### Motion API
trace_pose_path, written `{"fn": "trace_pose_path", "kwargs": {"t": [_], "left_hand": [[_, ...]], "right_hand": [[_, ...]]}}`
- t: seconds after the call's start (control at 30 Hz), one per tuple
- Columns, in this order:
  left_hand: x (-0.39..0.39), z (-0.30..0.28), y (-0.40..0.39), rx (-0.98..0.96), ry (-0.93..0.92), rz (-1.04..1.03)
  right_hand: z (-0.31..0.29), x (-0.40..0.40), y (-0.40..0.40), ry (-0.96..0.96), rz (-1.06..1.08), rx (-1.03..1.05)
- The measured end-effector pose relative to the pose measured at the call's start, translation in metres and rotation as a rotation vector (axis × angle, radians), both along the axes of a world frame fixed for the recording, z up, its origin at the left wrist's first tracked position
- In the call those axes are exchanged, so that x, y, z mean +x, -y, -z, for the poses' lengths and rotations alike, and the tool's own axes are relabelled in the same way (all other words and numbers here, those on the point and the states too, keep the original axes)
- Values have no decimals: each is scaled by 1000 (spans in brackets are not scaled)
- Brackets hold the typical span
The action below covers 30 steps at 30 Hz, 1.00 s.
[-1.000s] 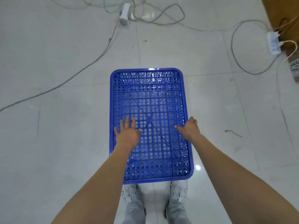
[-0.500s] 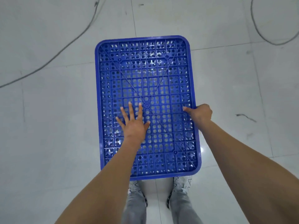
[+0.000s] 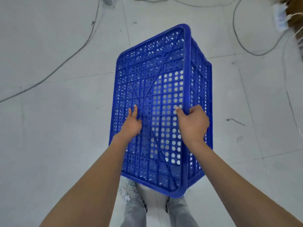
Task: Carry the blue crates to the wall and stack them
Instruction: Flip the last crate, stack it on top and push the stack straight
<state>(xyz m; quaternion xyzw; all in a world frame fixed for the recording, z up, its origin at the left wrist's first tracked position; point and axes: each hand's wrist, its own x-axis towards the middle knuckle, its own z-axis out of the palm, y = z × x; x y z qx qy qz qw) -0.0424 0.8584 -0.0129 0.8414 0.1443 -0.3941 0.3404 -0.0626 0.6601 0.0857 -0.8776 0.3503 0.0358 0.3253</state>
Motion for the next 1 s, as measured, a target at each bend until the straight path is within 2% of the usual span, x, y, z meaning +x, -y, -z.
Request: {"fn": "trace_pose_path", "kwargs": {"t": [0.1,0.13,0.27,0.33,0.37,0.43,0.47,0.5,0.6,0.67,0.83,1.0], "left_hand": [[-6,-29,2,-254,-143,-380],[-12,-39,2,-341,-205,-451],[-30,-53,-2,-538,-246,-526],[-32,-48,-14,-609,-206,-594],[-31,-45,-18,-595,-189,-590],[-33,-29,-25,-438,-106,-468],[-36,-23,-25,-366,-58,-405],[-38,-19,-22,-319,-32,-372],[-46,-13,-9,-286,37,-397],[-48,-11,-6,-277,65,-406],[-47,-5,-8,-243,75,-433],[-49,-2,-14,-218,107,-586]], "right_hand": [[-3,-5,-44,56,-88,28],[-1,-4,-56,60,-122,51],[11,5,-75,104,-283,281],[14,10,-60,146,-282,232],[17,11,-46,165,-260,144],[28,11,-12,155,-182,-153],[34,8,6,103,-119,-262],[38,4,22,17,-43,-286],[54,-17,64,-301,145,-17],[55,-25,79,-393,193,144],[49,-19,89,-306,170,221],[35,-3,69,-196,104,62]]}}
